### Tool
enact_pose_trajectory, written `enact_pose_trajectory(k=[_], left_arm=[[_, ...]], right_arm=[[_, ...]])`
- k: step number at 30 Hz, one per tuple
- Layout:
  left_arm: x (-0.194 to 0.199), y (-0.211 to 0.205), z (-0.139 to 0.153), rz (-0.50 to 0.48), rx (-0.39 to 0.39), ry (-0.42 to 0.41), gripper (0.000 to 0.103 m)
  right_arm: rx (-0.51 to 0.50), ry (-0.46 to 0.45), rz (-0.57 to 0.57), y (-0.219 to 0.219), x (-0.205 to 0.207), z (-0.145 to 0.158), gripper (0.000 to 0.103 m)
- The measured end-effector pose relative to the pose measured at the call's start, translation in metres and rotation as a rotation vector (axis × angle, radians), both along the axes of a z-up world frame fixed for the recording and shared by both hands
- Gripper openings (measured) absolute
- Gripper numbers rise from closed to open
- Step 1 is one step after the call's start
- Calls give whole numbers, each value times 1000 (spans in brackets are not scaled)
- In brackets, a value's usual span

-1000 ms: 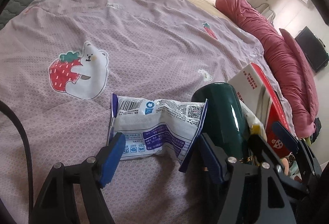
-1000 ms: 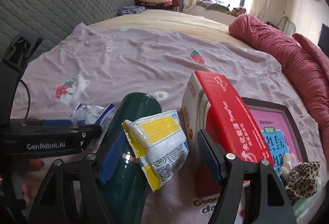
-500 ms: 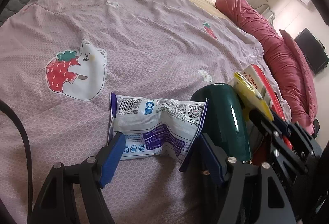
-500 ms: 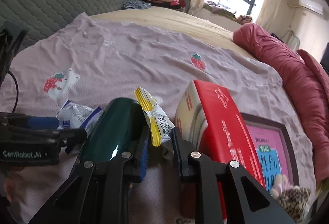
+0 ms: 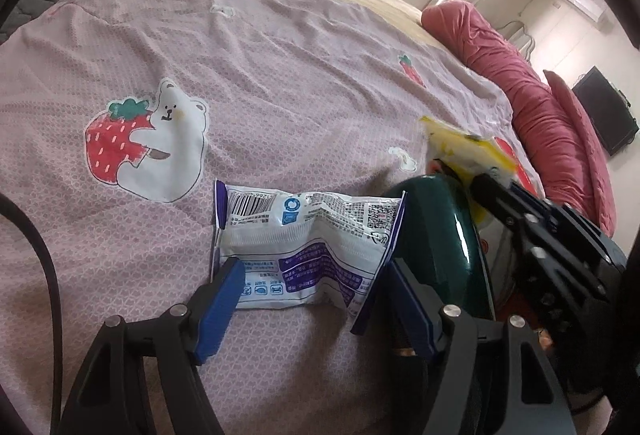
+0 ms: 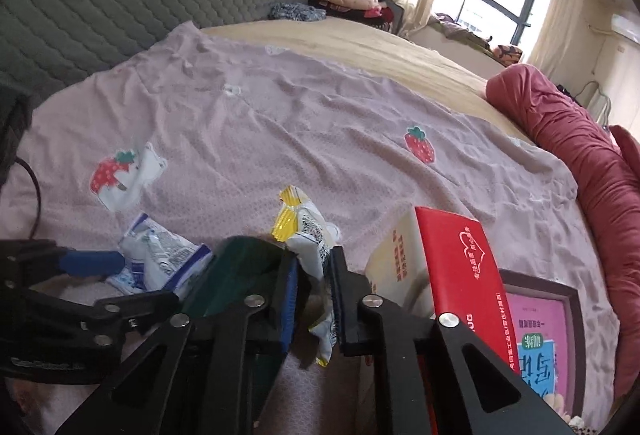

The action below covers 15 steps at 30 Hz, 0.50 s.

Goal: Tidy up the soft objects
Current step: 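Grasp the white-and-blue wipes packet with the left tool while the right tool grasps the yellow snack packet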

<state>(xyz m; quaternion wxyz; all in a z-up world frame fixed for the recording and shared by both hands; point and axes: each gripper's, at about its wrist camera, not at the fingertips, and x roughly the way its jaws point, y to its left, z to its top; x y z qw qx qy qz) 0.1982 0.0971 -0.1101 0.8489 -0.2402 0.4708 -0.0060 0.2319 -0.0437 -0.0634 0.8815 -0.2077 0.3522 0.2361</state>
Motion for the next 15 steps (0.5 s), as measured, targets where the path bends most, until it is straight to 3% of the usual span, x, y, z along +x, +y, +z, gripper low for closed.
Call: enact_pose_trajectory(k=[2, 3, 4, 6, 8, 11, 15], left_arm=[[0, 0, 0, 1, -5, -13, 46], [-1, 0, 2, -3, -16, -32, 26], [0, -1, 4, -17, -36, -45, 15], [1, -8, 6, -53, -56, -55, 14], [3, -17, 3, -81, -8, -47, 12], [2, -12, -5, -74, -91, -43, 9], [-3, -8, 0, -76, -94, -75, 7]], right_arm=[[51, -6, -13, -7, -4, 7, 14], [82, 0, -23, -13, -6, 12, 14], [114, 7, -31, -18, -7, 16, 14], [186, 30, -47, -30, -10, 25, 14], [228, 32, -58, -39, -15, 34, 14], [276, 29, -73, -52, -23, 46, 14], [324, 27, -75, -65, -36, 57, 14]])
